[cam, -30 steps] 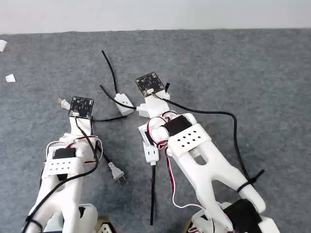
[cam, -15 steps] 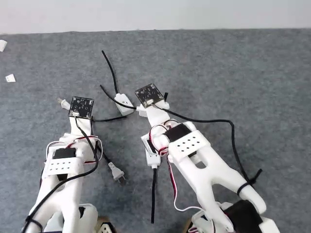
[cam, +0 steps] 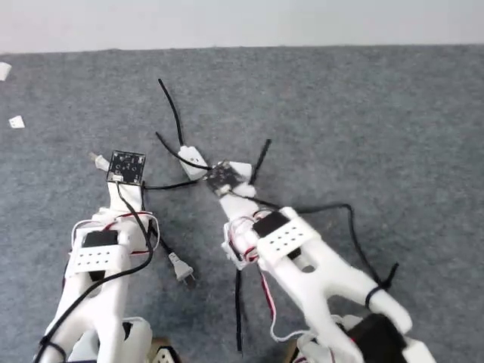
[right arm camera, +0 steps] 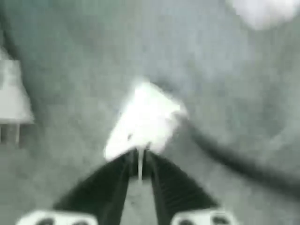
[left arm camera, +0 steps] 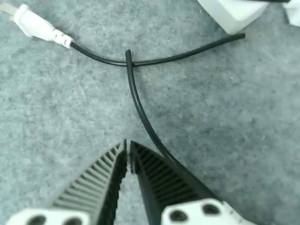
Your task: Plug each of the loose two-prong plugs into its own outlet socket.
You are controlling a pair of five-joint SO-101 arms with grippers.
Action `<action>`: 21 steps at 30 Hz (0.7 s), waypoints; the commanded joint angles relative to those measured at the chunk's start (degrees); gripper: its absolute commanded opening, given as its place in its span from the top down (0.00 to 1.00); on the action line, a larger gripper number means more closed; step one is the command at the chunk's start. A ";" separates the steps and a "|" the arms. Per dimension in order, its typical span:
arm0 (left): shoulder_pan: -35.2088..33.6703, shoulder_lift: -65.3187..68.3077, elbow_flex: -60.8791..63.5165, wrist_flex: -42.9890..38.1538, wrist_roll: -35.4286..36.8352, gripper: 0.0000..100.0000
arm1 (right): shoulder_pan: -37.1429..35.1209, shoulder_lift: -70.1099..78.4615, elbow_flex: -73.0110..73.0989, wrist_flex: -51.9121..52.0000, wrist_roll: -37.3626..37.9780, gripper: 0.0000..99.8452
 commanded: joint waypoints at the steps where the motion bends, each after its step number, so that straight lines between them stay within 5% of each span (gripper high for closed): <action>1: -0.26 -1.41 -0.66 -1.67 0.26 0.98 | -2.33 -0.04 -0.88 1.27 -3.34 0.83; 5: -0.26 -1.41 -0.75 -1.67 0.26 0.98 | -4.70 -0.04 -2.55 1.19 -7.12 0.73; 17: -0.26 -1.41 -0.57 -2.73 0.26 0.98 | -2.15 6.99 -7.91 -1.80 -10.37 0.74; 21: -0.35 -1.41 -0.48 -2.73 0.26 0.98 | -0.04 14.29 -15.56 4.53 -10.46 0.75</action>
